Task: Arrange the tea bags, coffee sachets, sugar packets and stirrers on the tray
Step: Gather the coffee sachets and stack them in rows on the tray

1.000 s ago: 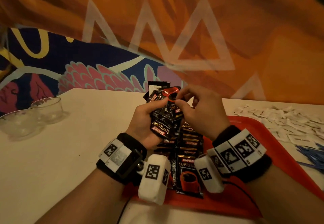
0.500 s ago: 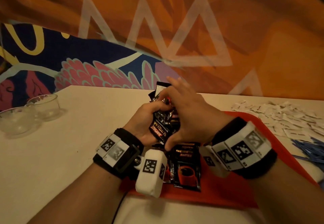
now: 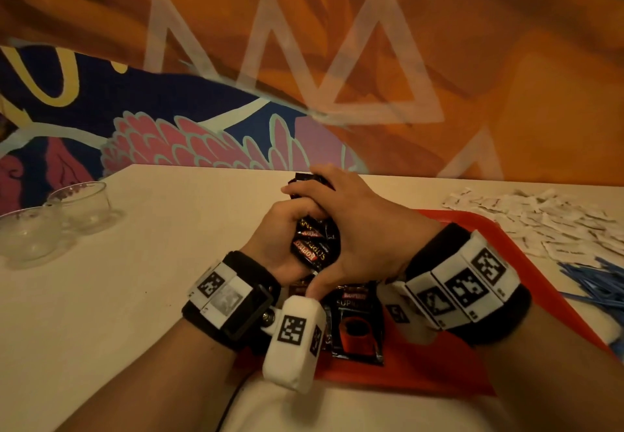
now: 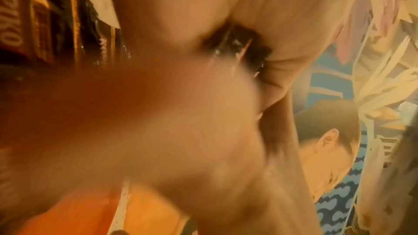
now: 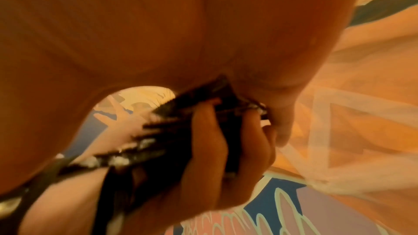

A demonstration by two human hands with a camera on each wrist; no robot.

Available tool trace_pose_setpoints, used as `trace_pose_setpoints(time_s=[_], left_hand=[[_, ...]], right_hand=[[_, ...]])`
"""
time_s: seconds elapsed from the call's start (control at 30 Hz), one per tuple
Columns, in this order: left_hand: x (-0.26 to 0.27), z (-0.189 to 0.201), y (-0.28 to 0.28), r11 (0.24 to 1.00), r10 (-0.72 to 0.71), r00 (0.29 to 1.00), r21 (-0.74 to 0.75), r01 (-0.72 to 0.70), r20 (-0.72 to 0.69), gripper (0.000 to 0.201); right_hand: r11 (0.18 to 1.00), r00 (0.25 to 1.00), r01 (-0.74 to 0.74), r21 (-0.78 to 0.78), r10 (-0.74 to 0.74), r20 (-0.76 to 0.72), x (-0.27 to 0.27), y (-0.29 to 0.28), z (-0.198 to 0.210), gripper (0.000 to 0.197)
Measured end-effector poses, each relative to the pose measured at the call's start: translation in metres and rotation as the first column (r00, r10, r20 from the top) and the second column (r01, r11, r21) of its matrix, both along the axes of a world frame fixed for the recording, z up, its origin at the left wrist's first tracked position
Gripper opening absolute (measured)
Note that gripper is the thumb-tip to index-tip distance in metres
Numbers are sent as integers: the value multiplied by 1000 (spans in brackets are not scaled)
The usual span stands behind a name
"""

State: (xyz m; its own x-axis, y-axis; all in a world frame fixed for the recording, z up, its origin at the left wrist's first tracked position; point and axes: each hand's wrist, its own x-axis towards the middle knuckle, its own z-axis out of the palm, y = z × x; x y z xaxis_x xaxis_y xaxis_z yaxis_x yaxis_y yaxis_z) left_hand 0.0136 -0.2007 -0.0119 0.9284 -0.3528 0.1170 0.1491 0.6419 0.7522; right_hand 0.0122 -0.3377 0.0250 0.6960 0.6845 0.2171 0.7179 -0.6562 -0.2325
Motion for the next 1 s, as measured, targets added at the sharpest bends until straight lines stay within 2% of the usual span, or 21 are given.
trace_pose_setpoints(time_s=[0.17,0.23,0.3,0.37,0.43,0.57,0.6,0.67,0.73,0.77,0.9,1.0], left_hand=[[-2,-1,14,997,-52,995,-58,57,81,28],[1,-2,19,996,-66,994,-55,70,86,40],[2,-1,18,998,-56,996,-37,58,68,45],[1,1,14,999,-46,998,-24,47,50,45],[-1,1,10,999,-18,999,-26,18,35,54],[-1,-1,8,993,22,999,-115,-19,29,66],[-1,-1,9,990,22,1000,-143,-19,18,65],[-1,-1,10,982,23,1000,-185,-21,6,50],[0,-2,10,980,15,999,-199,-8,34,37],[1,-2,10,982,11,999,-187,-2,49,38],[1,-1,6,989,5,999,-149,2,51,54],[3,-4,12,988,-23,998,-150,32,61,67]], right_hand=[[994,994,-21,106,9,109,2,4,-1,95],[988,991,-49,149,30,130,4,4,-3,87],[980,988,-52,191,23,151,4,4,-4,87],[975,985,-49,216,12,171,4,3,-4,92],[975,983,-56,216,17,180,4,3,-4,99],[955,982,-70,289,16,187,4,3,-3,96],[950,981,-73,303,13,195,3,4,-2,95],[951,980,-68,302,7,200,4,5,-2,91],[964,981,-52,260,0,195,6,5,-3,83],[974,979,-49,222,3,203,7,4,-3,83],[986,984,-68,155,41,174,8,-1,1,86],[970,990,-47,239,13,141,5,1,0,82]])
